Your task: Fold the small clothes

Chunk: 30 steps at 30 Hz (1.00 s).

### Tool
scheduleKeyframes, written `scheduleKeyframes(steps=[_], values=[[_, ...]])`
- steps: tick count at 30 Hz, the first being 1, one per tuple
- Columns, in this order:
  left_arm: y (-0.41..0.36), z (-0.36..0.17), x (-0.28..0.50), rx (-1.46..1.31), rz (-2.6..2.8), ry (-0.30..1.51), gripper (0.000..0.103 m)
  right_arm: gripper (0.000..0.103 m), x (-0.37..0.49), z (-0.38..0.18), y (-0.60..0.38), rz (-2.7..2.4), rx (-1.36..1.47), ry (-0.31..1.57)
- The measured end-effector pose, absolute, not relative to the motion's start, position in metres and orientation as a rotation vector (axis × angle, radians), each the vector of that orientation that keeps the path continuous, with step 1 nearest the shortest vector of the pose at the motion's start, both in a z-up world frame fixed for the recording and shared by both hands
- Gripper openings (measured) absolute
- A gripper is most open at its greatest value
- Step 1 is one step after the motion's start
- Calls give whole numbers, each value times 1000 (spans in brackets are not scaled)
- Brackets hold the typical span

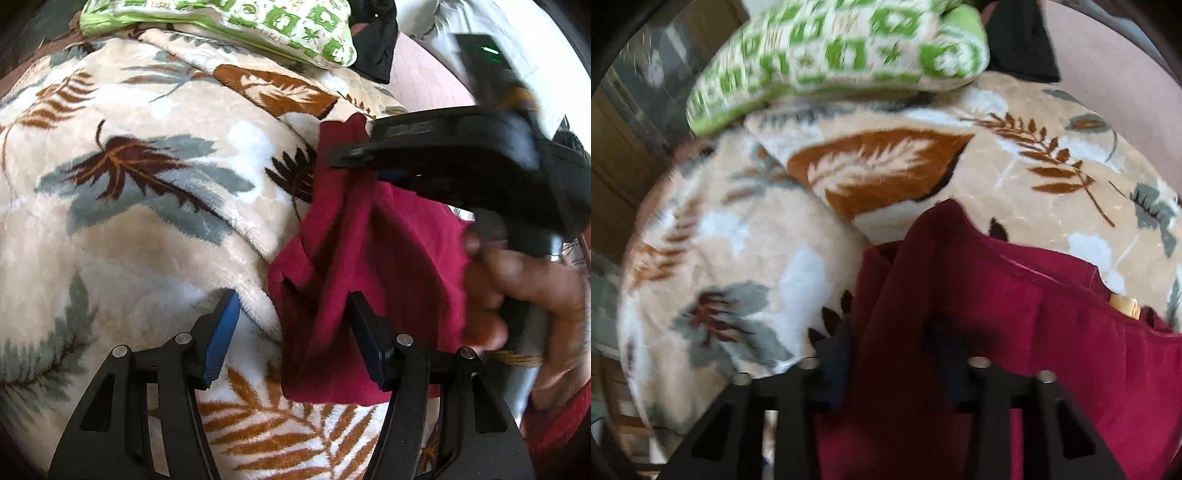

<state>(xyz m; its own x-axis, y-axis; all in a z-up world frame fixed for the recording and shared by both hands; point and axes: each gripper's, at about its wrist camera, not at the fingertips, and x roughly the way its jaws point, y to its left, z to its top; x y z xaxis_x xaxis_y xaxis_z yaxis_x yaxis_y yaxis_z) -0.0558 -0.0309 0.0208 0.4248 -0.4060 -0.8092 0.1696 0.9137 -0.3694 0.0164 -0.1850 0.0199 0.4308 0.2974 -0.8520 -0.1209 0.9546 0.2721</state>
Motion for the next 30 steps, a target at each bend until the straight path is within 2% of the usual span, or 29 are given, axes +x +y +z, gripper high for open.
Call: scheduleKeyframes(steps=[1,2,7,11,12,13,14,15,17,20,25,30], values=[[-32,21,-53,-242,-369,1074,61,16,14,23,-194,285,238,1088],[-32,21,-52,-239,-373,1071,61,15,12,26,-203,300,284,1078],[-39,17,-47,-199,-386,1050,68,14,6,37,-221,349,376,1040],[-43,16,-50,-171,-402,1031,67,13,-1,44,-222,361,375,1019],[-45,18,-52,-153,-416,1028,62,13,-3,46,-222,362,372,1014],[-47,20,-55,-141,-435,1025,47,13,-5,47,-223,364,372,1010],[-50,23,-57,-129,-458,1026,39,13,-7,49,-225,367,374,1005],[-53,27,-60,-107,-463,1022,37,13,-9,50,-227,370,374,1002],[-59,40,-66,-72,-467,999,24,13,-13,54,-233,368,365,991],[-67,63,-78,-78,-509,963,19,12,-24,68,-251,355,366,958],[-114,111,-111,-14,-636,892,17,12,-46,98,-297,317,371,894],[-179,125,-146,99,-762,861,16,12,-75,122,-357,245,344,855]])
